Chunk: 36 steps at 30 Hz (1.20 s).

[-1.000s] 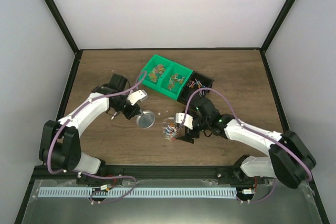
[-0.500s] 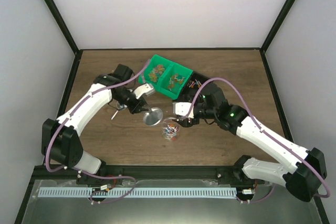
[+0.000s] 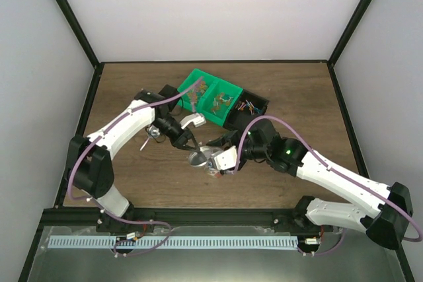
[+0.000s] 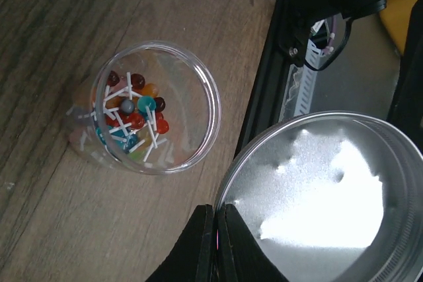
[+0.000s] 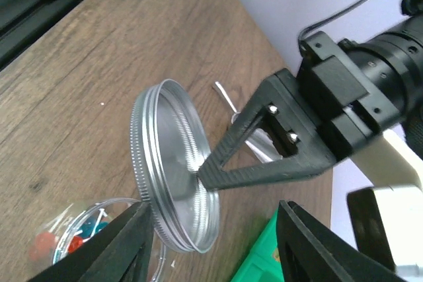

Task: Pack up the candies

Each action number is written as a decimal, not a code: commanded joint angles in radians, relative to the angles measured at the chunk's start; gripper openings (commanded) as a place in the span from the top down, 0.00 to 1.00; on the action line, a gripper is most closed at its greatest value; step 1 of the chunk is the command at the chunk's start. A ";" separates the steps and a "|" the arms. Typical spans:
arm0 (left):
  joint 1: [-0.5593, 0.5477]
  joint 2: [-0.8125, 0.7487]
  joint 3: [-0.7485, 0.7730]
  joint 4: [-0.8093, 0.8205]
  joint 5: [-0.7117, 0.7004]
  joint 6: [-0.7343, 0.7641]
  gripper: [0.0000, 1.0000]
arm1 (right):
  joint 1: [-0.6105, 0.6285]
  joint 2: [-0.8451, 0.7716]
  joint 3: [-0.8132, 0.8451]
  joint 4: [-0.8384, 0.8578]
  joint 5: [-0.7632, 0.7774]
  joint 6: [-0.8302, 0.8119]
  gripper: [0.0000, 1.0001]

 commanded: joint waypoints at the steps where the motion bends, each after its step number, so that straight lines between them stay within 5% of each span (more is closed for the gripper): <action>1: -0.016 0.022 0.043 -0.028 0.074 -0.002 0.96 | 0.018 -0.004 0.005 -0.071 -0.047 -0.092 0.48; 17: -0.030 0.067 0.047 -0.077 0.088 0.022 0.96 | 0.019 -0.018 -0.049 -0.072 -0.065 -0.189 0.79; 28: -0.029 0.048 0.025 -0.067 0.112 0.011 0.96 | 0.026 0.010 -0.008 -0.040 -0.026 -0.094 0.95; 30: -0.024 0.038 0.024 -0.044 0.103 -0.007 0.92 | 0.026 0.006 -0.002 -0.044 -0.032 -0.051 0.98; 36: 0.115 -0.047 0.017 0.057 0.086 -0.076 0.44 | -0.008 0.040 0.061 -0.106 -0.087 0.252 0.99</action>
